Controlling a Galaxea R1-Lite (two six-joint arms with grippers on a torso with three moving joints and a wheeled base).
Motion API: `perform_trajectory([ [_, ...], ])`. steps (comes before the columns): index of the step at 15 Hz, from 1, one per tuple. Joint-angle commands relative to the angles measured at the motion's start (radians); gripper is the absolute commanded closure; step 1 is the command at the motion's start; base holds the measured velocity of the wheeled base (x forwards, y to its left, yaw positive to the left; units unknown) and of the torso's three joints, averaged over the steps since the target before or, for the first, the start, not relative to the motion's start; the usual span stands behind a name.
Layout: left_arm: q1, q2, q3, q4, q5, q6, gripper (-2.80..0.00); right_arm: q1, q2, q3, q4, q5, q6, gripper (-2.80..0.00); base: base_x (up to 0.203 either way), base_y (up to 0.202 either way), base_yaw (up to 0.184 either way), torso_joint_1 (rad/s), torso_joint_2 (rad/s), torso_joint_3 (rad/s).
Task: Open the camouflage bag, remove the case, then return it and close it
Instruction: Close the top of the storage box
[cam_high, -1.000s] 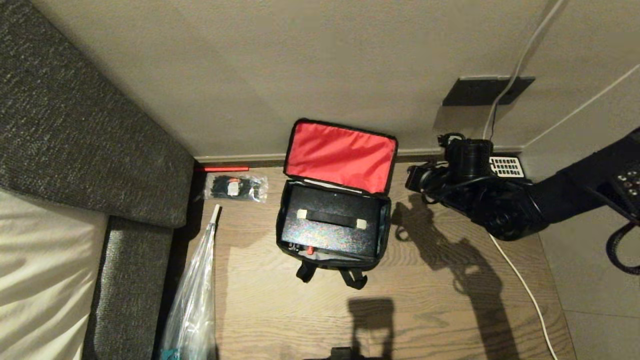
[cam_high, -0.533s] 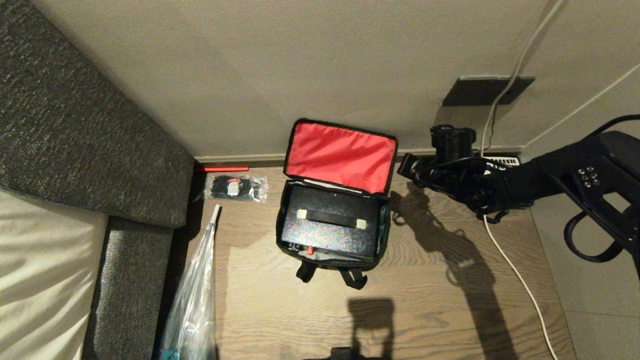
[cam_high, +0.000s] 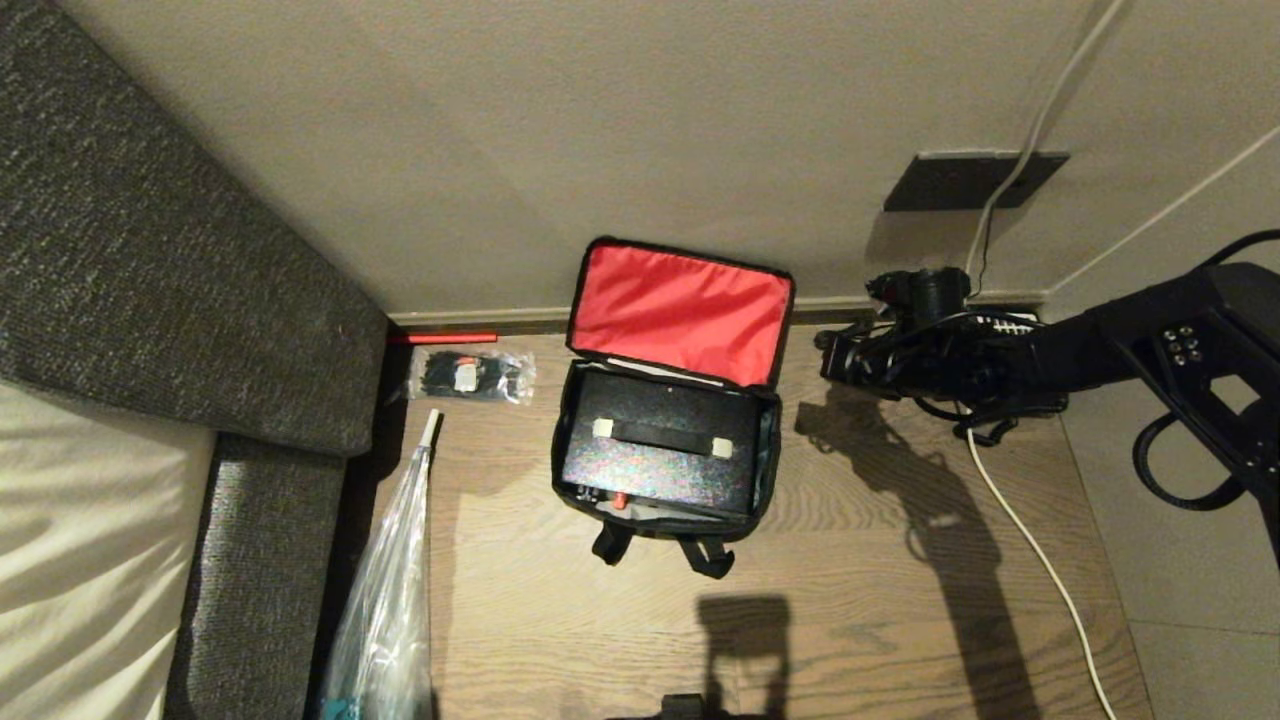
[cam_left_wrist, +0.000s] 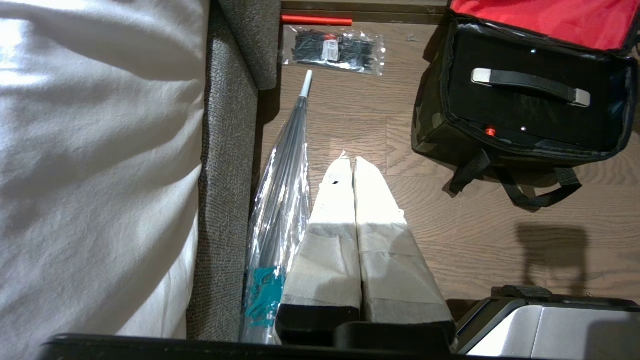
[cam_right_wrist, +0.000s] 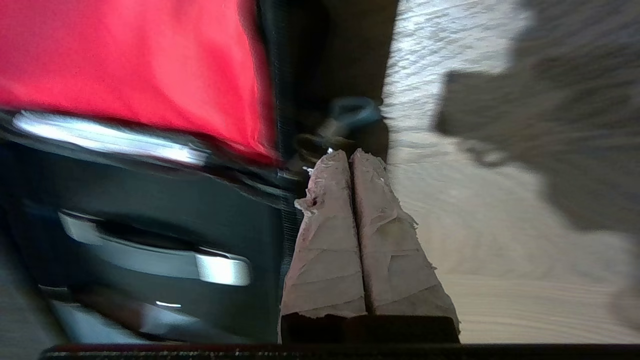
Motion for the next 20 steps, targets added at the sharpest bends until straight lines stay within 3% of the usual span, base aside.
perform_trajectory([
  [1, 0.000, -0.001, 0.003, 0.000, 0.000, 0.001, 0.00, -0.004, 0.013, -0.004, -0.020, 0.016, 0.042, 0.00, 0.000, 0.000, 0.000, 0.000, 0.00, 0.000],
  [5, -0.001, 0.000, 0.003, 0.000, 0.000, 0.000, 0.00, -0.011, 0.019, 0.000, 0.057, -0.083, -0.019, 0.00, 0.000, 0.000, 0.000, 0.000, 0.00, 0.000],
  [7, 0.000, -0.002, 0.003, 0.000, 0.000, 0.001, 0.00, -0.016, 0.011, -0.003, 0.056, -0.085, -0.014, 0.00, 0.000, 0.000, 0.000, 0.000, 0.00, 0.000],
  [8, 0.000, 0.000, 0.003, 0.000, 0.000, 0.000, 0.00, -0.017, 0.004, 0.002, 0.053, -0.069, 0.003, 0.00, 0.000, 0.000, 0.000, 0.000, 0.00, 0.000],
  [11, 0.000, -0.002, 0.003, 0.001, 0.000, 0.001, 0.00, -0.020, -0.126, 0.057, 0.040, 0.201, 0.171, 0.00, 0.000, 0.000, 0.000, 0.000, 0.00, 0.000],
  [20, 0.000, 0.000, 0.003, 0.000, 0.000, 0.000, 0.00, -0.019, -0.144, 0.094, 0.036, 0.197, 0.192, 0.00, 0.000, 0.000, 0.000, 0.000, 0.00, 0.000],
])
